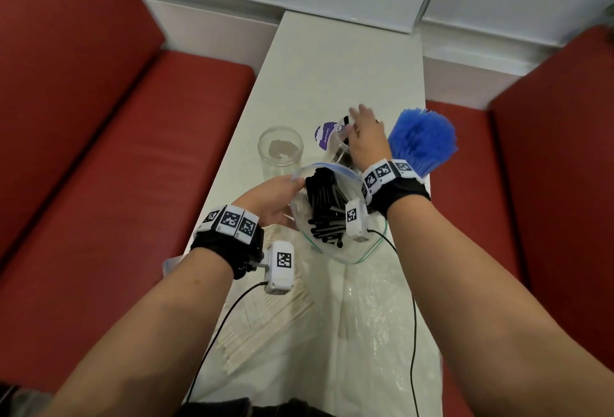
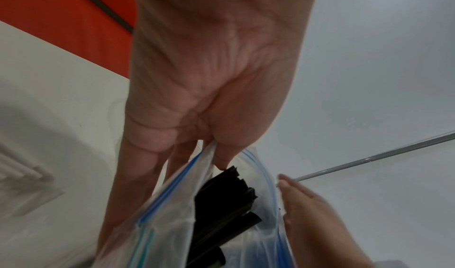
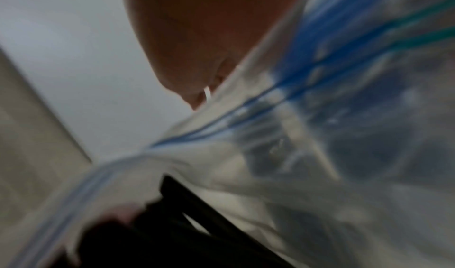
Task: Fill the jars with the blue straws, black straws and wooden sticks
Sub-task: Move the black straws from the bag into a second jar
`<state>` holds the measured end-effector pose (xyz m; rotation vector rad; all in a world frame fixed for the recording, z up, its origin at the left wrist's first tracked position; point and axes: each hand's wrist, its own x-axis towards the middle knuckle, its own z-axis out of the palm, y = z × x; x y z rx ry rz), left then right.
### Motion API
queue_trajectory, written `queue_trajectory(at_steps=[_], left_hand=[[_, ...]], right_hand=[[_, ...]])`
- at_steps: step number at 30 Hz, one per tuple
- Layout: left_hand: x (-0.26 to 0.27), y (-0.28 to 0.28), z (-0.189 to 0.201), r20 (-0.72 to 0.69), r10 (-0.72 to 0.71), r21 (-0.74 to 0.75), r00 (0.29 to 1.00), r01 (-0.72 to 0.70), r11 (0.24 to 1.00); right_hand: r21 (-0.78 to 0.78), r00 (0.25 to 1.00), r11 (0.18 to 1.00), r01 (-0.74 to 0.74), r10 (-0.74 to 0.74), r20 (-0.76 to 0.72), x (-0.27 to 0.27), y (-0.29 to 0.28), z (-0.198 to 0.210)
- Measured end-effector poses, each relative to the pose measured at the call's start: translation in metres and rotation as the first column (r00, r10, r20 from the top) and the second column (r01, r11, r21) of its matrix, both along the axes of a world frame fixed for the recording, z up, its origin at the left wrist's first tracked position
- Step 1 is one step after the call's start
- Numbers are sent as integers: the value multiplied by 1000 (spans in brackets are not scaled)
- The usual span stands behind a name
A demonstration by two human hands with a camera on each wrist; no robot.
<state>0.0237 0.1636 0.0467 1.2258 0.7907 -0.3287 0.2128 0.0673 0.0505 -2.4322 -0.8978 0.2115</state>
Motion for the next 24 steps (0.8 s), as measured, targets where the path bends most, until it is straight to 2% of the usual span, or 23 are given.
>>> queue_trajectory(at_steps=[1,2,3,5,7,9,11,13,14,15,16,18,19,24], left_hand=[[-1,-1,0,-4,-1,3,1000,1,1000],[-1,-2,1,-7,-2,5,1000,2,1000],[-2,-3,3,-10,-6,10,1000,6,1000],[-4,-5,5,-16,-19,29,1000,20,999],[-6,-8,7,-21,-30,50,999,31,998],[-9,-10,9,-20,-37,59,999,38,998],[-12,-13,11,-18,-38,70,999,39,997],[-14,-15,12,-14,-23,71,1000,24,997],[-15,-17,12,-15,-14,72,1000,15,997],[-17,-18,12,-17,-4,74,1000,5,997],[-18,-20,12,-19,5,77,1000,-4,997],[-21,-23,12,-14,19,71,1000,-18,997],[-23,-24,12,-7,28,59,1000,-28,998],[-32,-33,12,16,12,-2,1000,-12,1000]], right_hand=[[-210,997,976,-59,68,33,-3,-2,-5],[-317,993,944,-92,112,45,-4,-4,-7],[-320,991,942,-104,126,49,-7,-6,-5],[-128,995,989,-74,82,58,-11,-11,9],[161,1000,987,14,-17,12,-18,-18,29],[395,989,912,112,-65,-132,-28,-29,51],[447,930,888,107,70,-361,-45,-42,67],[299,829,953,-44,202,-521,-61,-55,68],[169,796,976,-138,211,-567,-69,-61,63],[19,795,974,-224,194,-574,-75,-67,54],[-137,830,951,-279,167,-533,-81,-72,44],[-355,918,891,-282,142,-371,-91,-81,20],[-383,938,887,-259,136,-319,-95,-85,8],[-246,956,944,-218,156,-249,-128,-96,-38]])
